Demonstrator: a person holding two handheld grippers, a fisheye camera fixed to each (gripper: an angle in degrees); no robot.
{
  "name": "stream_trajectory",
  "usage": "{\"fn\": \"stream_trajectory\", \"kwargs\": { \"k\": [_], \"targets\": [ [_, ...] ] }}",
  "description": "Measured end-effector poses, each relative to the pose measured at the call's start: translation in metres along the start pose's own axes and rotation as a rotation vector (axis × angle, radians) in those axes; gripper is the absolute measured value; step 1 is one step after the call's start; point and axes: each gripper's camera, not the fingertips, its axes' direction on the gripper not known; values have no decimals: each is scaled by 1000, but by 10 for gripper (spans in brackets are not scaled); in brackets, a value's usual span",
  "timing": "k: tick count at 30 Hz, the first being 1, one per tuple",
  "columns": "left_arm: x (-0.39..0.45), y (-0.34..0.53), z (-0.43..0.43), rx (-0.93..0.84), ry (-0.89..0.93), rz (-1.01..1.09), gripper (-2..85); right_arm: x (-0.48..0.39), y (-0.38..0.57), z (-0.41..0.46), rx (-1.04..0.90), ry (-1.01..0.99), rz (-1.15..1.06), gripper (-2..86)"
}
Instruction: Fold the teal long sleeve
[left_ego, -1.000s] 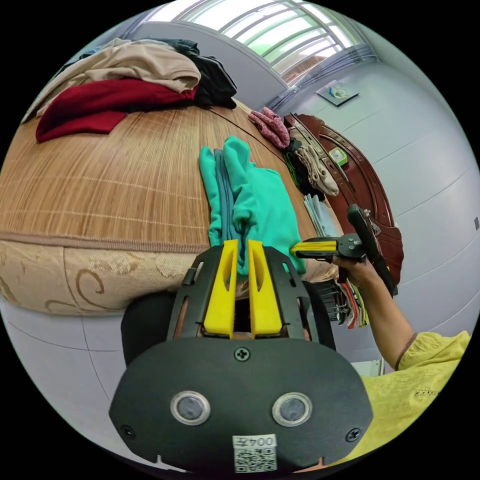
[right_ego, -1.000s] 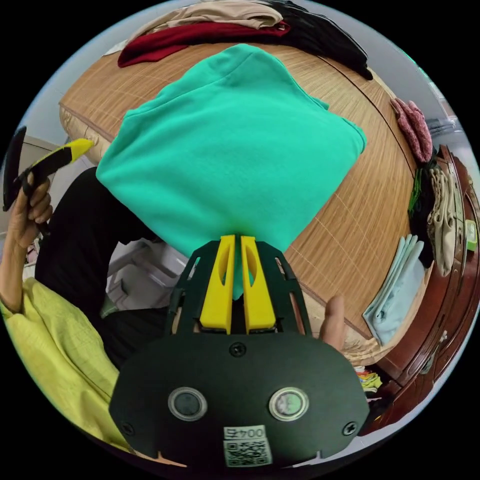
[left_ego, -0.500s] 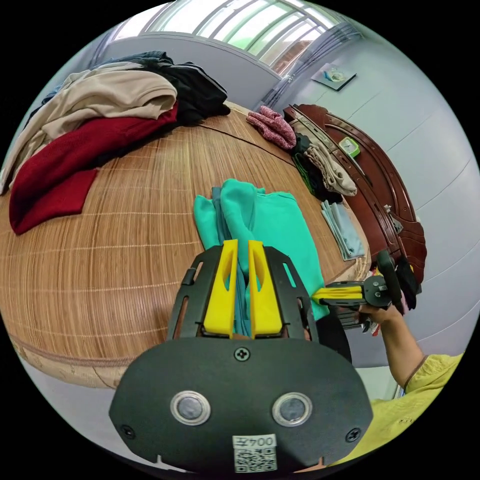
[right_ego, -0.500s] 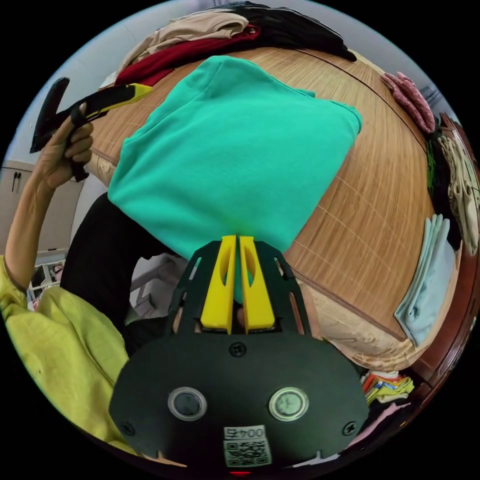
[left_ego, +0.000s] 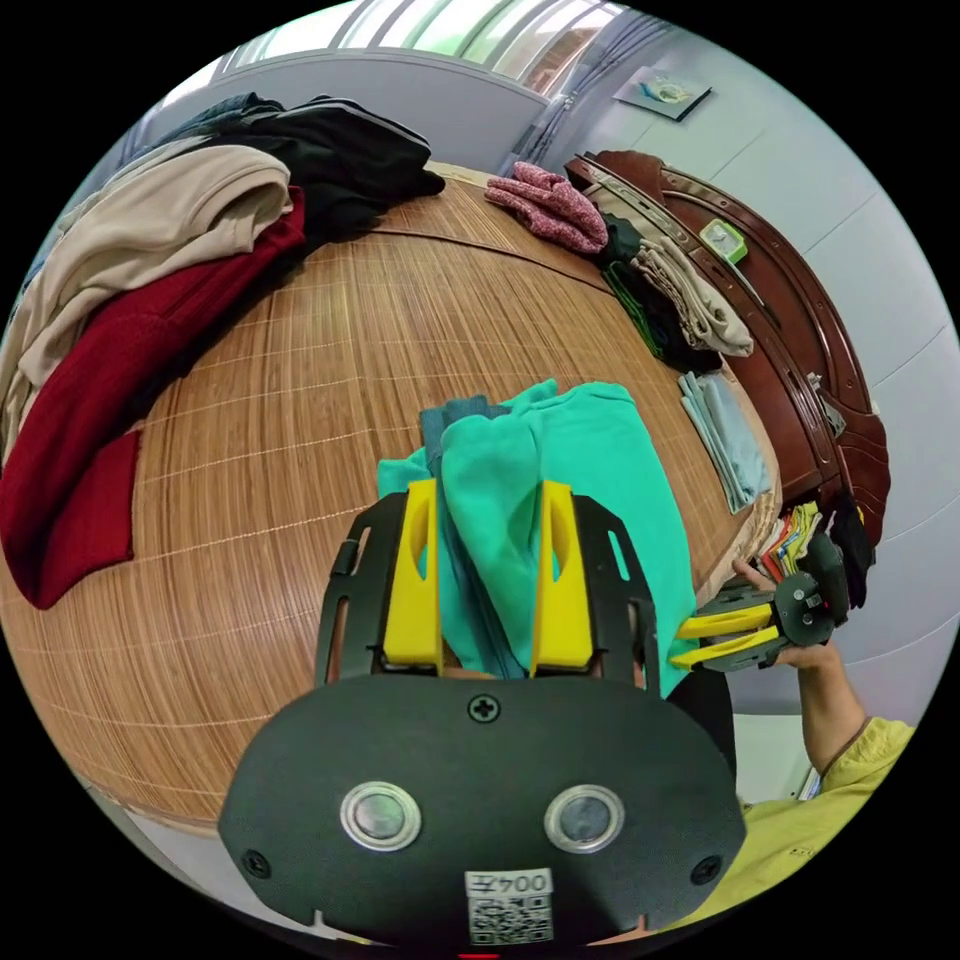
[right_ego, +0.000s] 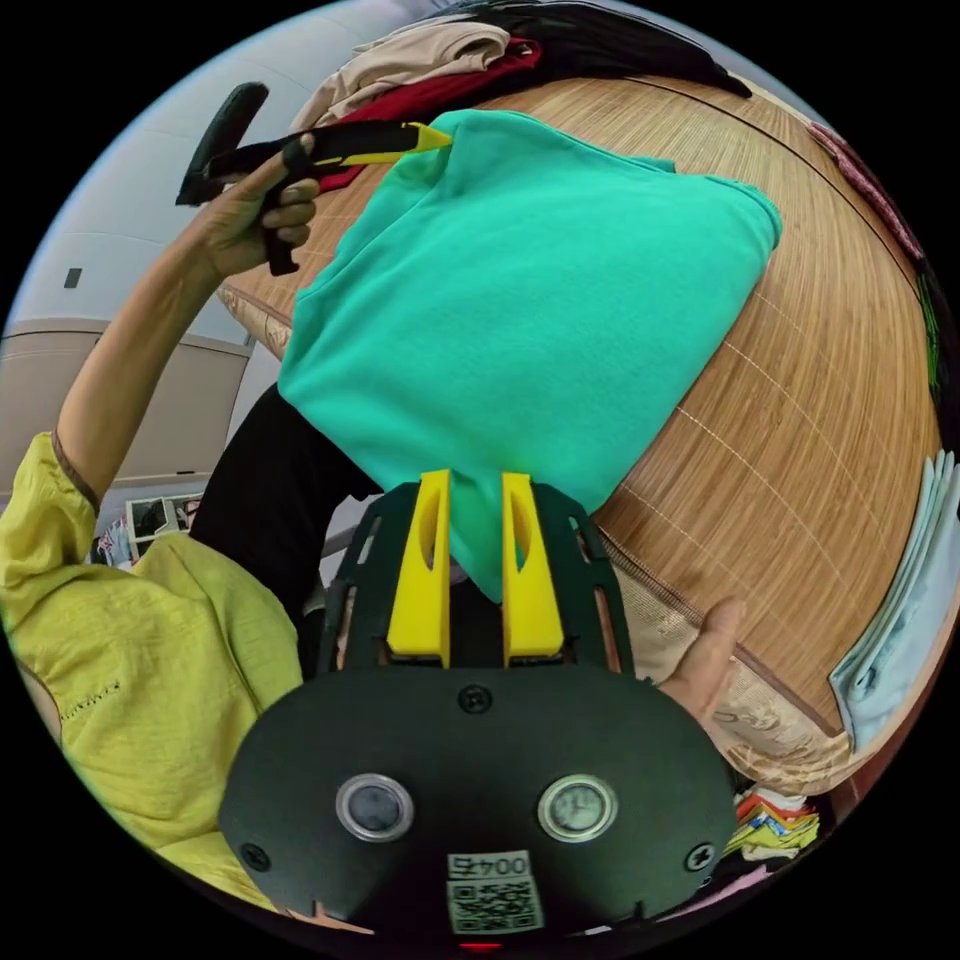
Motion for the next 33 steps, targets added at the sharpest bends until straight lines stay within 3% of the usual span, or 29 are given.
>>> {"fn": "stream_trajectory", "kwargs": {
  "k": [5,12,18,22,26,33],
  "targets": [
    [5,-12,8,-13,-22,14,69,-12,1,1,-41,87,-46,58],
    [22,12,-47,177,-108,75,43,-33,11,2,-59,154,-109,68],
    [-53,19,-14,39,-5,-99,56,-43,27,-1,-23,137,-53,66],
    [-84,38,-21,108,155,-181,70,-50,64,-27,140,63,-8,91],
    [-80,64,-66,160,115,-104,80,-70,140,-54,442,146,61,97],
    [-38,189,-124,179,140,-40,104,-120,216,-8,582,360,141,133]
  ]
}}
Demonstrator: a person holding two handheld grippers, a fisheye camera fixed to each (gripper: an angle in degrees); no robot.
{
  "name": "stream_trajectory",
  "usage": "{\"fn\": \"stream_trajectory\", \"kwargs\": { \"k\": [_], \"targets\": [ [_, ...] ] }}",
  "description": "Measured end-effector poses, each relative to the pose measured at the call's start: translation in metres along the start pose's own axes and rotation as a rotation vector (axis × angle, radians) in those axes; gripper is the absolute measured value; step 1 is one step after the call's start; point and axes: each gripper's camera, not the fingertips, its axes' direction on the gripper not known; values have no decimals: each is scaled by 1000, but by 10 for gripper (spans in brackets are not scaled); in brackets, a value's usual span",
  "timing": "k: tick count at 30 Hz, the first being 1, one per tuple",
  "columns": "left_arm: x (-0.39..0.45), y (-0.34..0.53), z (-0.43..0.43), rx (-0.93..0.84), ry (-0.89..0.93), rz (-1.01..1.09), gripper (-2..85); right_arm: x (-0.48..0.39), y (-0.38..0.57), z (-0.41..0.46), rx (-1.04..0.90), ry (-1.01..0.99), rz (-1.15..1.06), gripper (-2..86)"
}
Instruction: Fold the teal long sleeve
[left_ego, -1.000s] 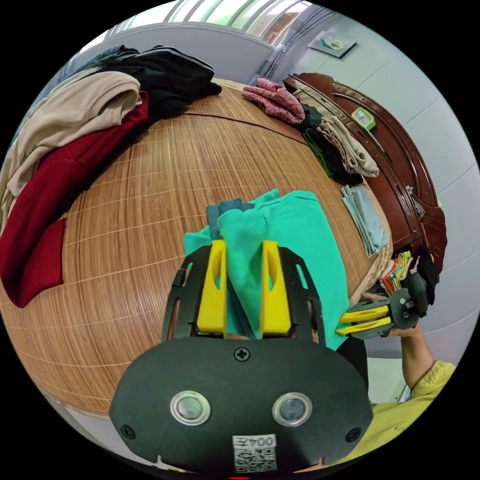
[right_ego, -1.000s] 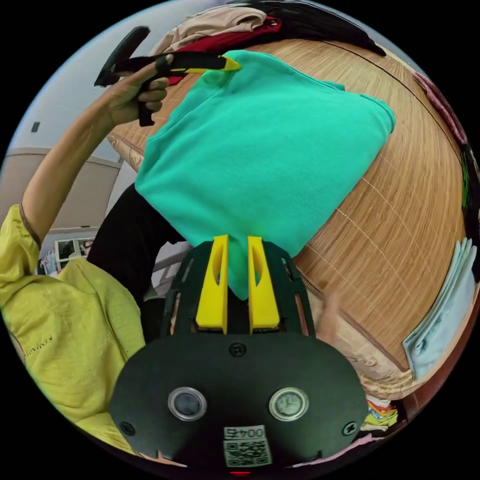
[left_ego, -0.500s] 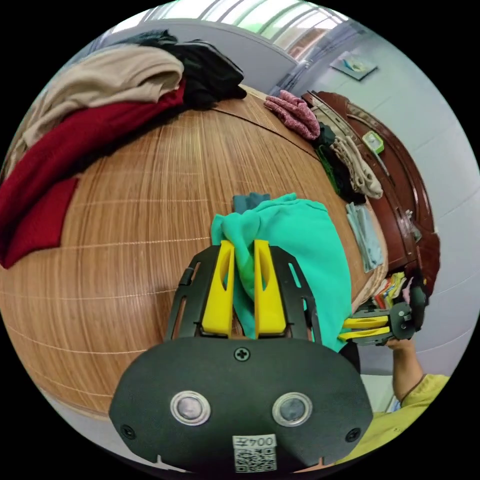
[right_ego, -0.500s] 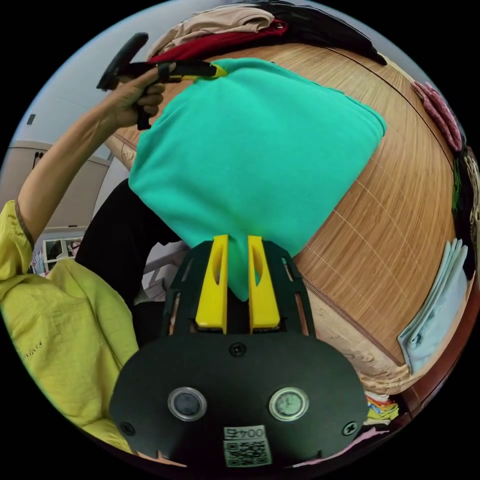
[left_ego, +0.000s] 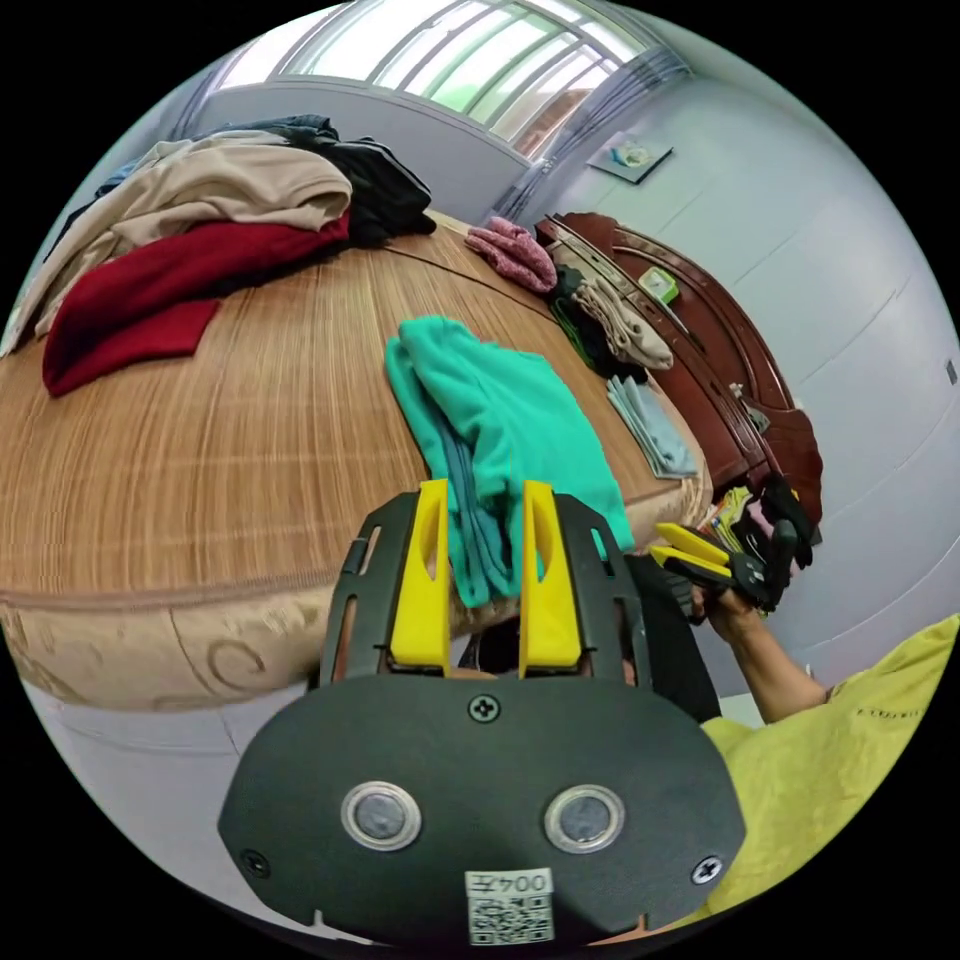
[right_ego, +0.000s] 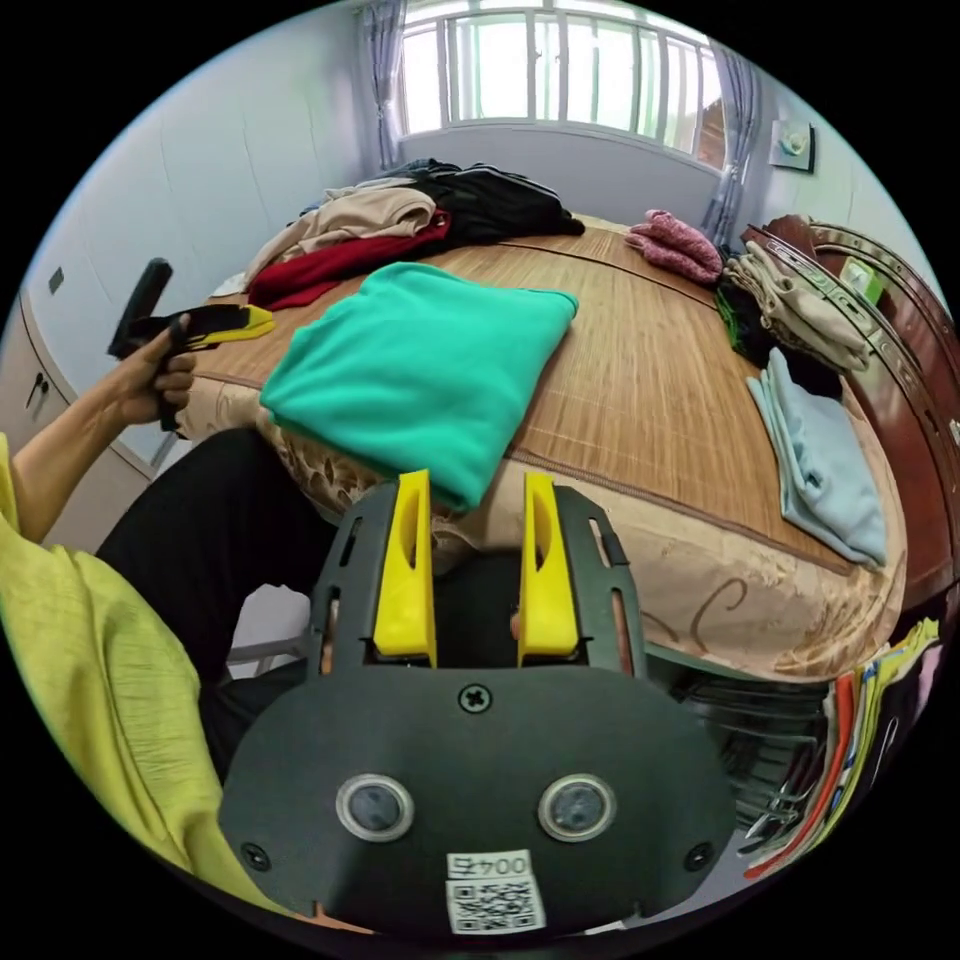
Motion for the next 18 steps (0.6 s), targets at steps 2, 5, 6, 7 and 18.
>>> {"fn": "stream_trajectory", "kwargs": {
  "k": [2,5,6,7,18],
  "targets": [
    [10,28,1,-20,1,-6,107,-13,13,5,-23,38,5,134],
    [21,55,11,-46,-8,-25,114,-24,16,6,-62,79,-7,124],
    [26,60,18,-67,8,-22,116,-25,15,7,-82,77,-8,124],
    [34,62,24,-84,-1,-2,118,-28,14,10,-114,66,-12,123],
    [54,60,35,-112,-55,-19,109,-48,11,19,-184,15,-8,110]
  ]
}}
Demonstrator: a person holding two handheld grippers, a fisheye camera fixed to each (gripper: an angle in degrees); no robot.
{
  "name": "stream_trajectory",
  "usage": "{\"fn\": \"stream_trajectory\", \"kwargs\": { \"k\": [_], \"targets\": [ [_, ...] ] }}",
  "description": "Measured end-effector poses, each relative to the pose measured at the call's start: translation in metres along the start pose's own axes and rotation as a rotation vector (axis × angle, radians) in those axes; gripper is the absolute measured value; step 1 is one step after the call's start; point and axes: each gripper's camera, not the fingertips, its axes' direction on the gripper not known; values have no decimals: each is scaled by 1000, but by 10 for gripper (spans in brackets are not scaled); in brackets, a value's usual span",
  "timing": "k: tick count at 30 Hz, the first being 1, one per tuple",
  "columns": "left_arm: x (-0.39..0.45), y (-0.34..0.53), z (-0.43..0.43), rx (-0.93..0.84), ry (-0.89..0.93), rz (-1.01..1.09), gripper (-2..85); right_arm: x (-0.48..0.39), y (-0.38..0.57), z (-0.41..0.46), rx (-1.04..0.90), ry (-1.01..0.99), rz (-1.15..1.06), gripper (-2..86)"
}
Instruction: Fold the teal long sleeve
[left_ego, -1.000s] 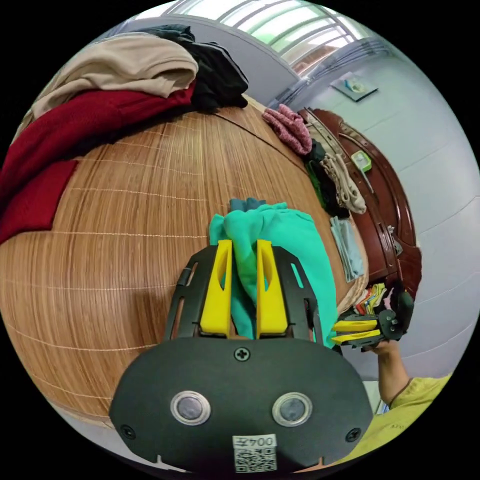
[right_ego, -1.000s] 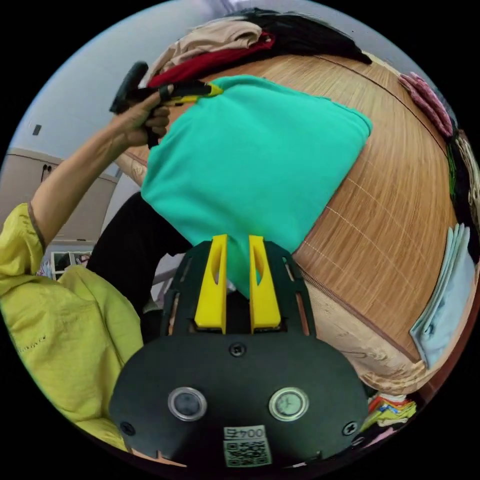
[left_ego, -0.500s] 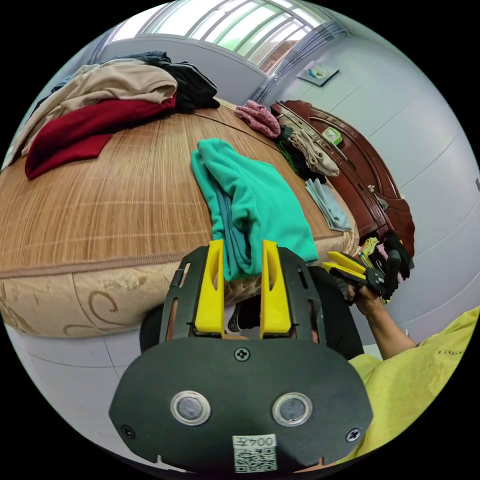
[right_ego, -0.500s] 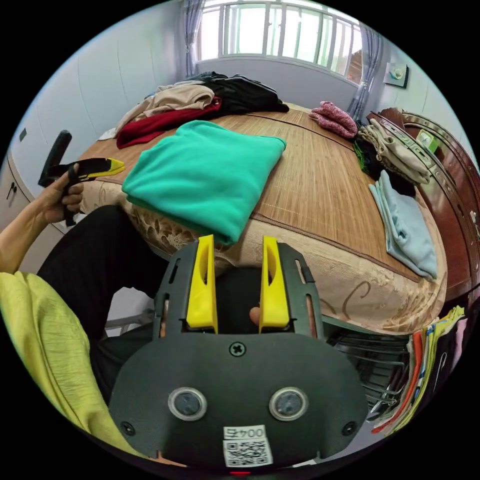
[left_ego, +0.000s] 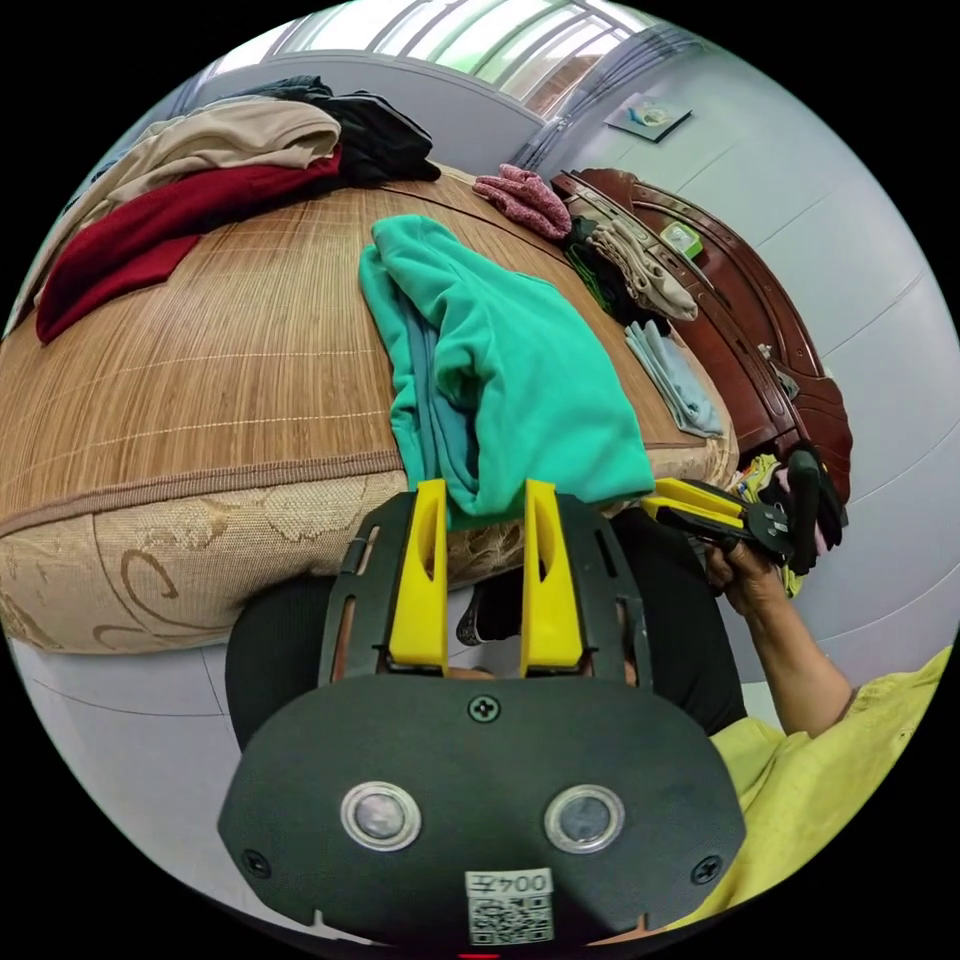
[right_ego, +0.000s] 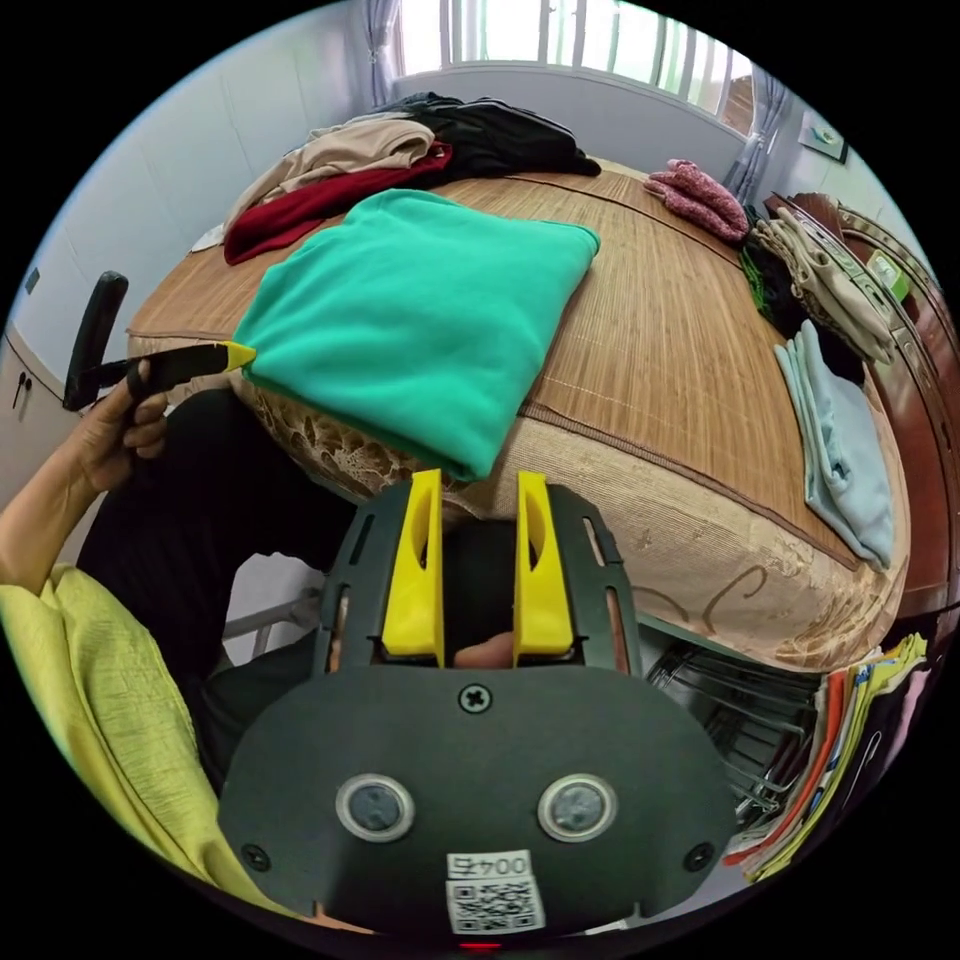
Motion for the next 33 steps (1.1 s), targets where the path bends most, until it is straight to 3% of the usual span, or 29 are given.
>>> {"fn": "stream_trajectory", "kwargs": {
  "k": [10,15,21,27,29,33],
  "targets": [
    [27,-7,-21,20,-31,-1,50,-8,-8,3,-84,-32,46,52],
    [36,-3,-51,78,-56,-15,31,-42,2,-14,-35,212,-158,39],
    [32,5,-21,-5,-51,-125,42,-63,9,23,-136,372,-274,44],
    [67,5,-50,5,-62,-75,64,-20,28,-13,-102,257,-170,84],
    [80,11,-73,58,-88,-60,58,13,43,-39,-6,135,-51,66],
    [156,-15,-98,224,-191,198,31,55,39,-61,137,-58,76,57]
  ]
}}
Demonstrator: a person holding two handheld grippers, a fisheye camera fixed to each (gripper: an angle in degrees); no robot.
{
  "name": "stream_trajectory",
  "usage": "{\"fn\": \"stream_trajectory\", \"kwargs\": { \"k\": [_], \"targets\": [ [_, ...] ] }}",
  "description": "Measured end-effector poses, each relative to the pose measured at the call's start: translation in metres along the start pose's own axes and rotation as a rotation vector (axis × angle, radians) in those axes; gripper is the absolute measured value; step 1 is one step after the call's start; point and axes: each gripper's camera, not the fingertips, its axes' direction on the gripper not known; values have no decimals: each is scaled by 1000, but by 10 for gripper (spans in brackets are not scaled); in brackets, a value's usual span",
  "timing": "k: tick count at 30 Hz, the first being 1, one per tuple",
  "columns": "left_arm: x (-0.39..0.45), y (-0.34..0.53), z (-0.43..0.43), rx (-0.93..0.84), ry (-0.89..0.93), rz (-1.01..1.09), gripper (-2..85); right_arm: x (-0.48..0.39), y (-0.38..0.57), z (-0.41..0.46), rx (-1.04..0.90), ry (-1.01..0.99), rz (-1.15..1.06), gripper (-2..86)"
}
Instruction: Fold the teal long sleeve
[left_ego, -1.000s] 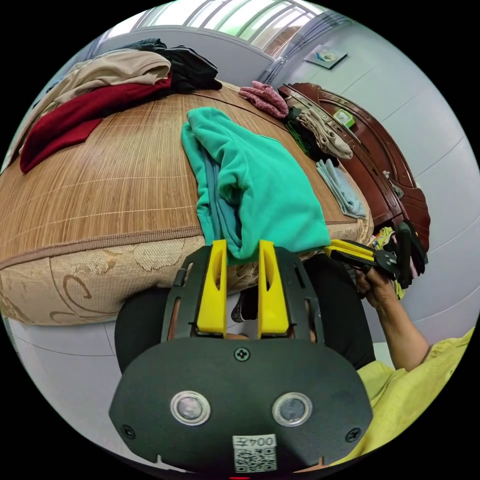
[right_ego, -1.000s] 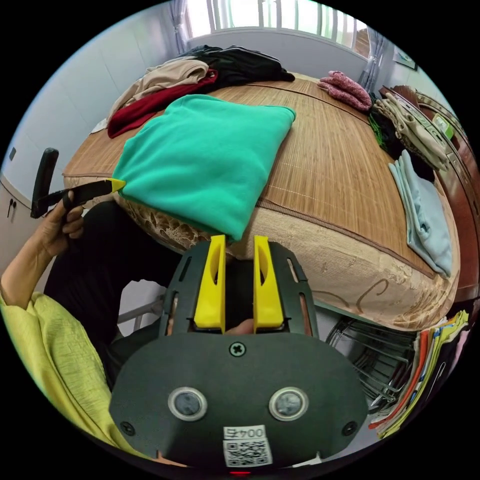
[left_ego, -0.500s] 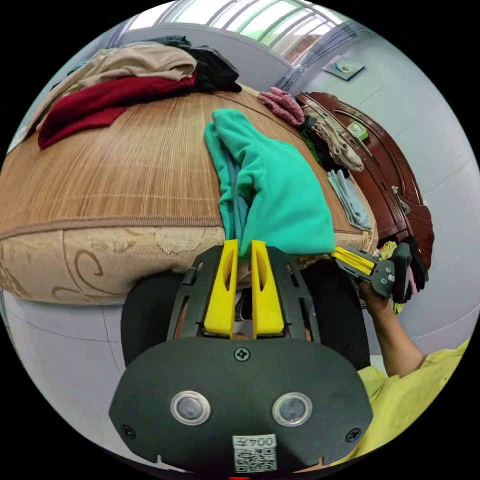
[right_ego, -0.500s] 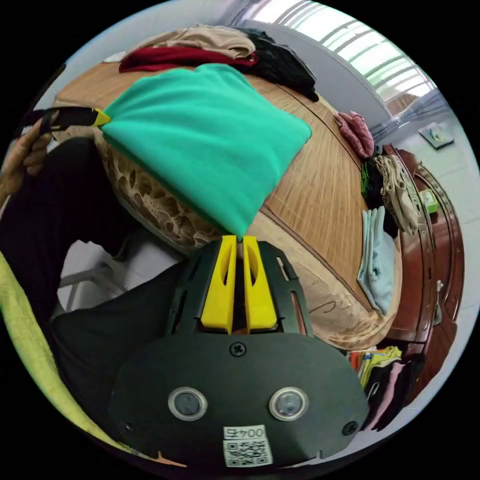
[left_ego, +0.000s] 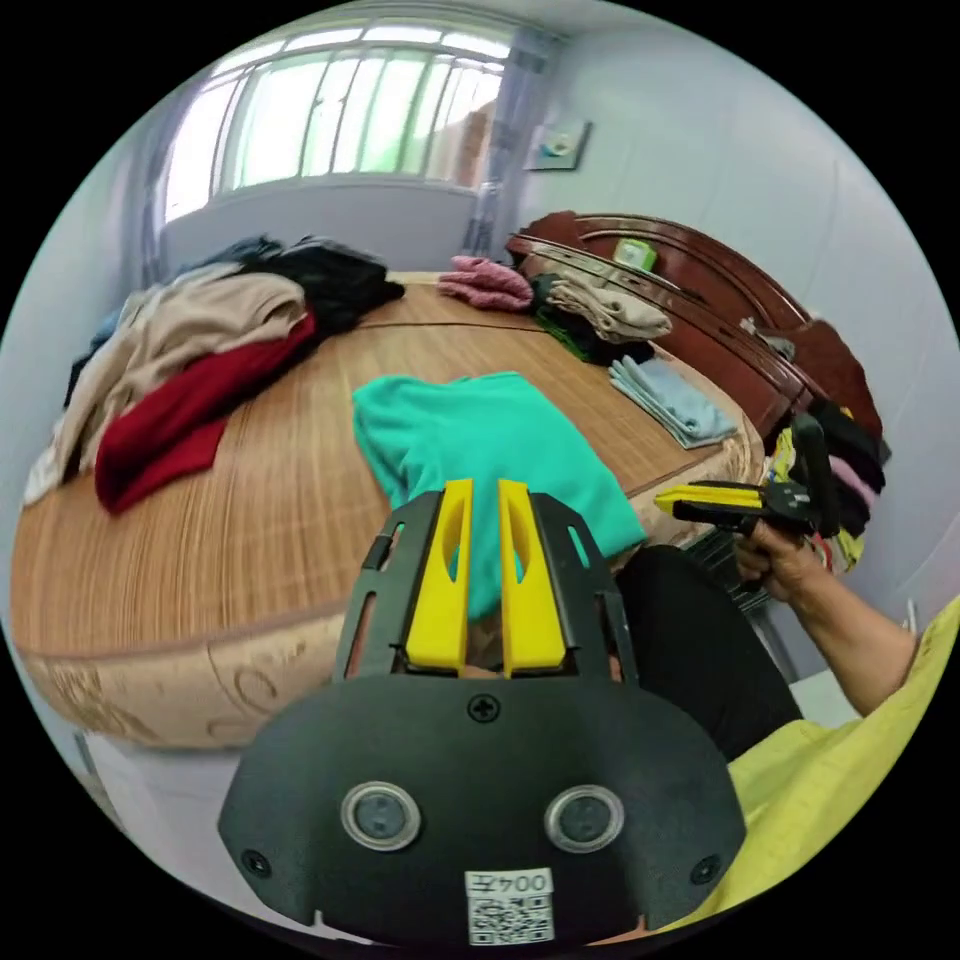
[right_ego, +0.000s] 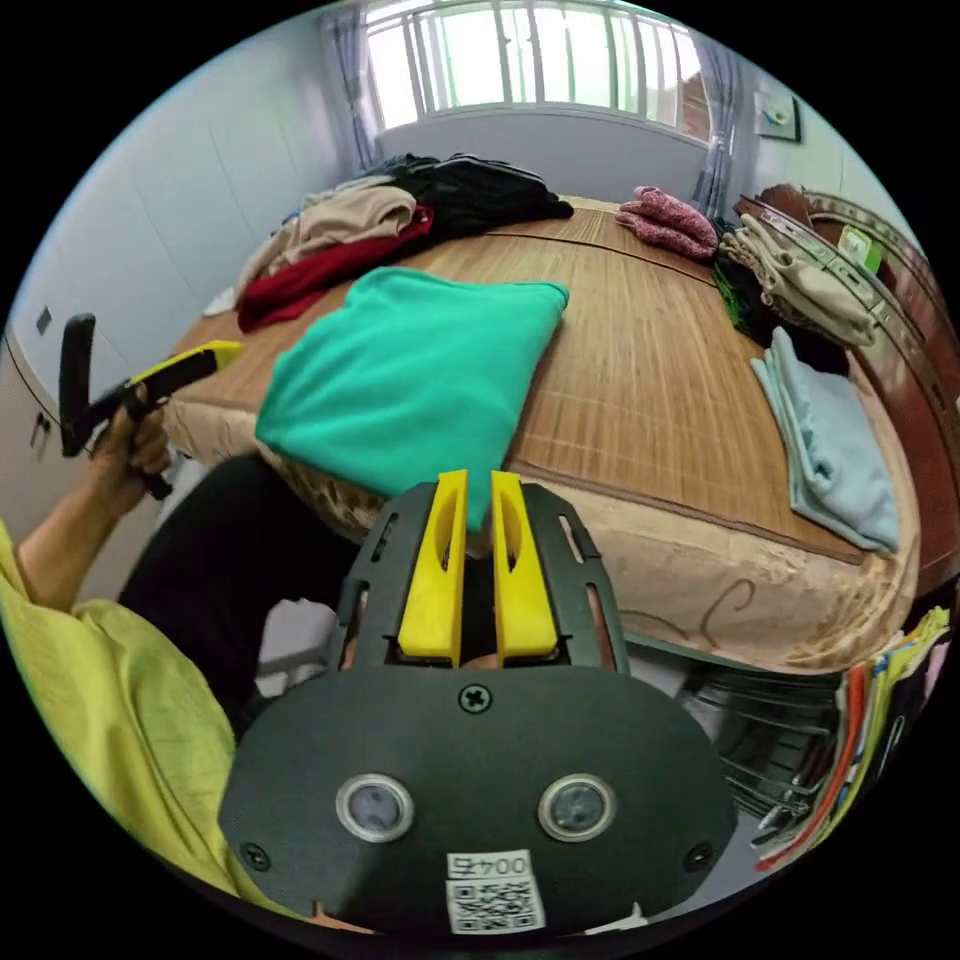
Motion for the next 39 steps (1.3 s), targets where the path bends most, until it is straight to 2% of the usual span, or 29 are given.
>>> {"fn": "stream_trajectory", "kwargs": {
  "k": [2,5,9,11,13,15,18,20,22,28,34,35,39],
  "targets": [
    [27,-30,17,11,-6,97,21,15,-20,3,25,-87,22,65],
    [45,-72,68,-45,-51,135,9,24,-39,16,-5,-80,-5,75],
    [34,-90,142,-265,-203,175,3,37,-37,43,-120,-35,-59,69],
    [24,-79,154,-263,-155,164,2,49,-28,50,-111,3,-96,67],
    [9,-67,155,-200,-74,53,1,64,-29,47,-125,-9,-102,69],
    [6,-64,155,-181,-45,3,1,91,-31,36,-123,-80,-71,78],
    [18,-62,156,-182,-79,46,1,165,-14,17,-83,-306,121,89],
    [21,-58,157,-168,-85,50,1,236,14,19,-64,-545,335,96],
    [21,-51,157,-138,-71,35,1,276,34,27,-80,-671,446,106],
    [16,-43,162,-127,-34,19,1,337,63,54,-171,-889,568,125],
    [11,-35,170,-126,-28,23,2,377,61,74,-231,-921,576,104],
    [10,-34,170,-125,-26,23,2,382,60,75,-243,-895,560,75],
    [0,-26,176,-117,-8,25,5,402,61,74,-257,-823,540,62]
  ]
}}
